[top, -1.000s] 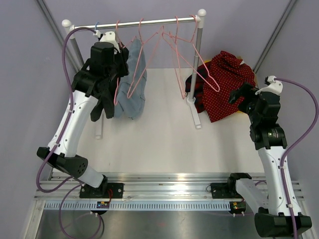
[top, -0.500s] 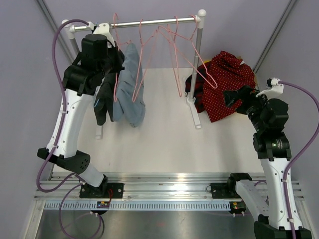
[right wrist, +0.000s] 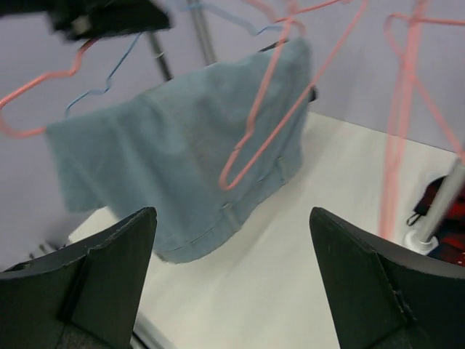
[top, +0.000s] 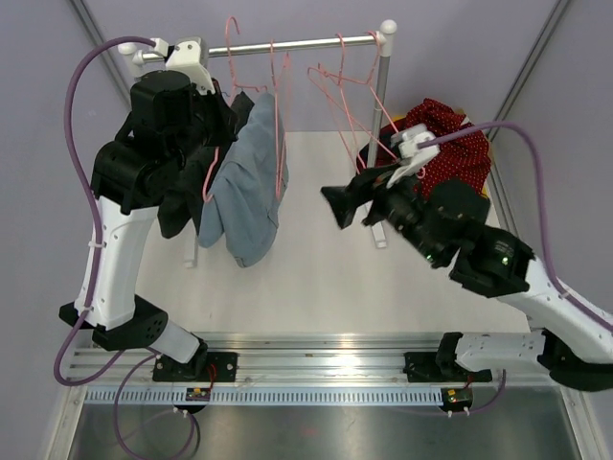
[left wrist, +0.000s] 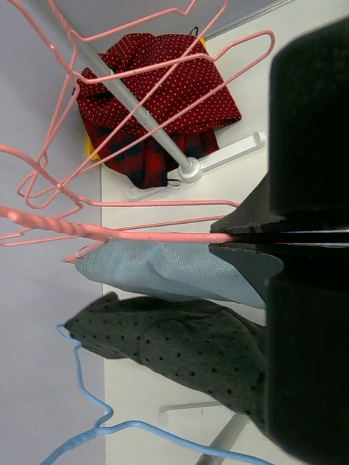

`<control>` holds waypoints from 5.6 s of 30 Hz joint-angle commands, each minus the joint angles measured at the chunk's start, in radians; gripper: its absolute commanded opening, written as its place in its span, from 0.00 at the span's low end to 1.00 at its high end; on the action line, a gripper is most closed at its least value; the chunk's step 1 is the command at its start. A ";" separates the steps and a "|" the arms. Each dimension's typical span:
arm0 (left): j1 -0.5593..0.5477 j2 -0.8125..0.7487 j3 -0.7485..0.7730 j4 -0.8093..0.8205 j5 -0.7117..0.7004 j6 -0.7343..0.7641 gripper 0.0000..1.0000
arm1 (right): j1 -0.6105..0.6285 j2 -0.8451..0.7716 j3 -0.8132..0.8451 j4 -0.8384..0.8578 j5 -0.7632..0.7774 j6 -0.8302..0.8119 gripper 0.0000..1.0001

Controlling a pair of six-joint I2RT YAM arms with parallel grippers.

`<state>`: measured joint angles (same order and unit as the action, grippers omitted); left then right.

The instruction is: Remove the skirt from the hanger

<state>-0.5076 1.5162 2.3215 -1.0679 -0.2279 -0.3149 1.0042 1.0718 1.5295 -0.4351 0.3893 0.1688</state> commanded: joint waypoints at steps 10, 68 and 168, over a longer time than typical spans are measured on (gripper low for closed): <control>-0.064 -0.053 0.001 0.086 -0.027 -0.042 0.00 | 0.521 0.411 0.101 0.215 0.559 -0.118 0.98; -0.048 -0.116 -0.177 0.187 -0.206 0.050 0.00 | 0.697 0.423 -0.267 -0.749 0.887 1.126 0.00; 0.299 -0.093 -0.262 0.226 0.084 0.050 0.00 | -0.972 -0.289 -0.474 0.056 -0.211 0.109 0.95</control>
<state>-0.2161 1.4487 1.9247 -0.8692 -0.1722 -0.2657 0.0261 0.8352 1.0538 -0.4496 0.3672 0.3199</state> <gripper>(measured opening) 0.021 0.952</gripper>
